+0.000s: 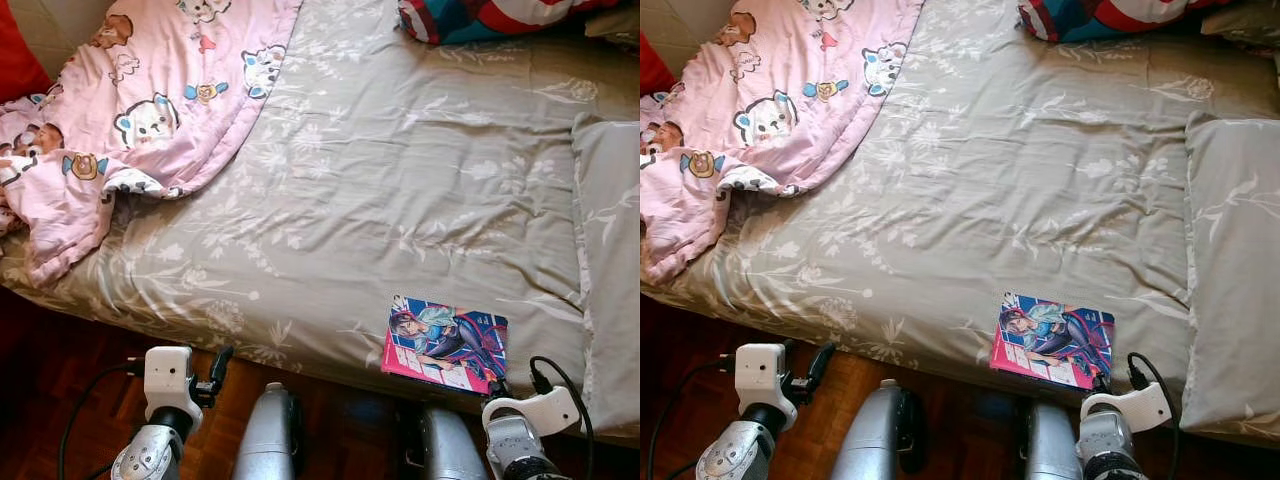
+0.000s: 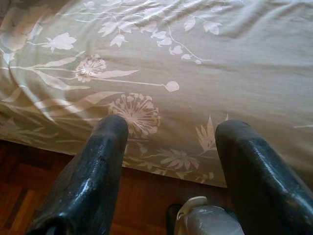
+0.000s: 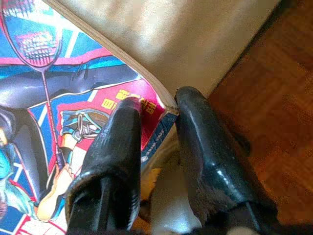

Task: Clean up the room

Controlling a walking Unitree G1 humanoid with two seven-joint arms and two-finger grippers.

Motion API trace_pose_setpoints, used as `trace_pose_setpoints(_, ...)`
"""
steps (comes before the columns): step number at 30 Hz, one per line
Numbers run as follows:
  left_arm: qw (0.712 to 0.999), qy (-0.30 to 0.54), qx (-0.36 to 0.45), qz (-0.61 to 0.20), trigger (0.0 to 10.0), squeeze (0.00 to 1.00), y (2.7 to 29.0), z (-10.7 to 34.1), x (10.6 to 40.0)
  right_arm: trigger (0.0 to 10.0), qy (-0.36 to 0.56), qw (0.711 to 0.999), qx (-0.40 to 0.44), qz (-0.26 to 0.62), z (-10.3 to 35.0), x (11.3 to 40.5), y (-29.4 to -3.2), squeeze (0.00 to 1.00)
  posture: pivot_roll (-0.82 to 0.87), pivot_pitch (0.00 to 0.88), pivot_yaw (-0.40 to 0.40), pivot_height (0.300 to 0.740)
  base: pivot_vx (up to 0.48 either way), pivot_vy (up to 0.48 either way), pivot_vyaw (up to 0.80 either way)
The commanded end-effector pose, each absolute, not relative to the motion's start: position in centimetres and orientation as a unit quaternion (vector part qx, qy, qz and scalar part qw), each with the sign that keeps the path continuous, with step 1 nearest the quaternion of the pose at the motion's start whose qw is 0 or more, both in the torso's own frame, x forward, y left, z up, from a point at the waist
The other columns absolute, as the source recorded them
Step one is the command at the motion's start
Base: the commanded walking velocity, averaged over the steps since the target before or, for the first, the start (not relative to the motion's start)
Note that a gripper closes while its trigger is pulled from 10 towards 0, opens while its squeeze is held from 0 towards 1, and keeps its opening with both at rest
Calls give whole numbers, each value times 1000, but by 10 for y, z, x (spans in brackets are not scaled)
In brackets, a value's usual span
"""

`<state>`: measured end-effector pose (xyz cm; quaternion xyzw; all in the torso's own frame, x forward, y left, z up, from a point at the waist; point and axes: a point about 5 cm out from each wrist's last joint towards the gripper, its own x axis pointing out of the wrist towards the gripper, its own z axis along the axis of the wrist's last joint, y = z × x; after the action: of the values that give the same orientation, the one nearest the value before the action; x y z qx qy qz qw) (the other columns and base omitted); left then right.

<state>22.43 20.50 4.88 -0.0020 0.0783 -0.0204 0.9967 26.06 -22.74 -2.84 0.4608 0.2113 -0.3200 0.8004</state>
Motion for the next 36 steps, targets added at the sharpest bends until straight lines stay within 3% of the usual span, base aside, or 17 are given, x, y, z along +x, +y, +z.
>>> trace_pose_setpoints(1,995,101,10,-10,10000,0,213,39,215,10000,236,796,463,-310,-37,254,-217,1000,223,366,111,661,0,0,0)
trace_pose_setpoints(18,994,106,19,-8,10000,0,216,39,213,10000,192,788,514,-280,-22,274,-213,1000,229,365,109,661,0,0,0)
trace_pose_setpoints(22,994,108,20,-8,10000,0,216,37,211,10000,218,790,518,-244,-22,277,-199,1000,228,364,107,661,0,0,0)
trace_pose_setpoints(23,994,109,20,-8,10000,0,216,37,211,10000,219,794,513,-240,-22,277,-198,298,228,365,105,661,0,0,0)
trace_pose_setpoints(24,994,109,21,-8,10000,0,216,37,211,10000,222,794,510,-245,-23,276,-198,0,228,364,104,661,0,0,0)
trace_pose_setpoints(36,994,106,19,-8,10000,0,213,38,213,10000,245,783,495,-285,-38,257,-205,0,220,352,98,661,0,0,0)
